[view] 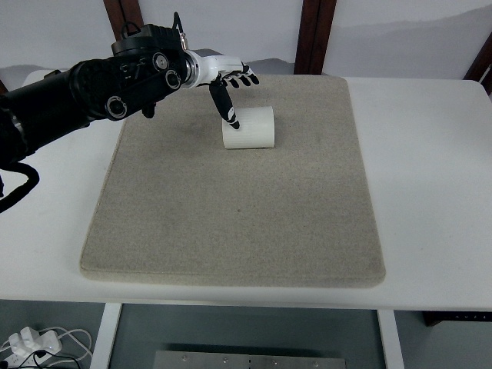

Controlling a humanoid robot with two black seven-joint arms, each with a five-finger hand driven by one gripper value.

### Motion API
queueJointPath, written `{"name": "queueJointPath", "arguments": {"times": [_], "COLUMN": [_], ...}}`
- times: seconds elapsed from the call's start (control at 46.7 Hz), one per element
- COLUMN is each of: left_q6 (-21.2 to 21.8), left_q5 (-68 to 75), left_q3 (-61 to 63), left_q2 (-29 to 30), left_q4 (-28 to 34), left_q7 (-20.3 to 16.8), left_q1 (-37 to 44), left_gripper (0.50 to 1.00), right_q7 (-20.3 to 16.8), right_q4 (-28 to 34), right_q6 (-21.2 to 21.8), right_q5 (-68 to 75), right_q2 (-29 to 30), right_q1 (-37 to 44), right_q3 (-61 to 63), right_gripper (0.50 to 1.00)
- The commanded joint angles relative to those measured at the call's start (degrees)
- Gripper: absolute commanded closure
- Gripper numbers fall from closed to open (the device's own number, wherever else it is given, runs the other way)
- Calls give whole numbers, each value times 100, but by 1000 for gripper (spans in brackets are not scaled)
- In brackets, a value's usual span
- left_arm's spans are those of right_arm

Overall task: Flip white cup upright
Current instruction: 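Close the left hand fingers around the cup body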

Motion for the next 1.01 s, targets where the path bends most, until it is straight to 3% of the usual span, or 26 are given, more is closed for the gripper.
{"name": "queueJointPath", "arguments": {"times": [0.0,0.535,0.984], "left_q6": [0,26,17], "left_q5": [-5,4,4], "left_q3": [18,203,211], "left_q2": [-88,-343,-730], "left_q4": [55,117,688], "left_q7": [-12,-74,-162], "left_q1": [32,111,234], "left_gripper": [510,512,534], "right_q7": [0,0,0], "right_q4": [2,2,2], "right_q6": [0,0,0], "right_q5": [0,0,0], "right_q2": [0,0,0], "right_q1": [1,1,1], "right_q3": [-2,-2,6], "right_gripper": [548,548,548]}}
